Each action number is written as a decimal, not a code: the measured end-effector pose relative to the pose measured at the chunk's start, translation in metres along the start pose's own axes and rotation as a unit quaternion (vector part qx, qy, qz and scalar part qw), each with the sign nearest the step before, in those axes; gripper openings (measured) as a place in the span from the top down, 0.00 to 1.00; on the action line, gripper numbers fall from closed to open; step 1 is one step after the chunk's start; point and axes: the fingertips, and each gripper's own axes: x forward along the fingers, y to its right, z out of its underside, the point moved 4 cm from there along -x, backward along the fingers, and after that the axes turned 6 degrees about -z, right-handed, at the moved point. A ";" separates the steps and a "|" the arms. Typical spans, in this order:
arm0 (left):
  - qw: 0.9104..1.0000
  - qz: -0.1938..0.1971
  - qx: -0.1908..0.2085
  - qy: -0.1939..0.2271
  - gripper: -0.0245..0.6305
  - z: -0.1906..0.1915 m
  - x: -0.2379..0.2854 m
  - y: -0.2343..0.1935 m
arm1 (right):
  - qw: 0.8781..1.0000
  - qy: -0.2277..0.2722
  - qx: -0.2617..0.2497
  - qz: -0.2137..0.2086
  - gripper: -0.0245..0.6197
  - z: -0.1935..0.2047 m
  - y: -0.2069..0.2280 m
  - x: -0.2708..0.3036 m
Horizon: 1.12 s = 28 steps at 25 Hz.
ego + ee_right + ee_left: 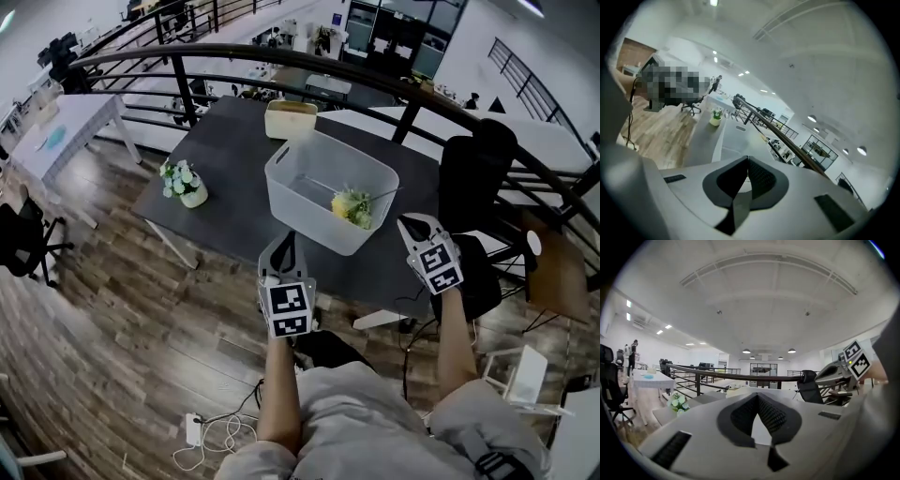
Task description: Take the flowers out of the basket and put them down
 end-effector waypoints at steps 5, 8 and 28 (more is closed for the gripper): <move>1.000 0.011 -0.010 -0.015 0.94 0.010 0.031 -0.010 | 0.995 -0.068 -0.063 -0.046 0.92 -0.008 0.025 0.032; 0.999 0.025 -0.015 -0.015 0.94 0.005 0.057 -0.015 | 0.993 -0.079 -0.054 -0.064 0.92 -0.013 0.043 0.057; 0.966 0.233 0.098 -0.056 0.94 -0.032 0.212 0.037 | 0.899 -0.270 -0.230 -0.257 0.84 0.000 0.011 0.154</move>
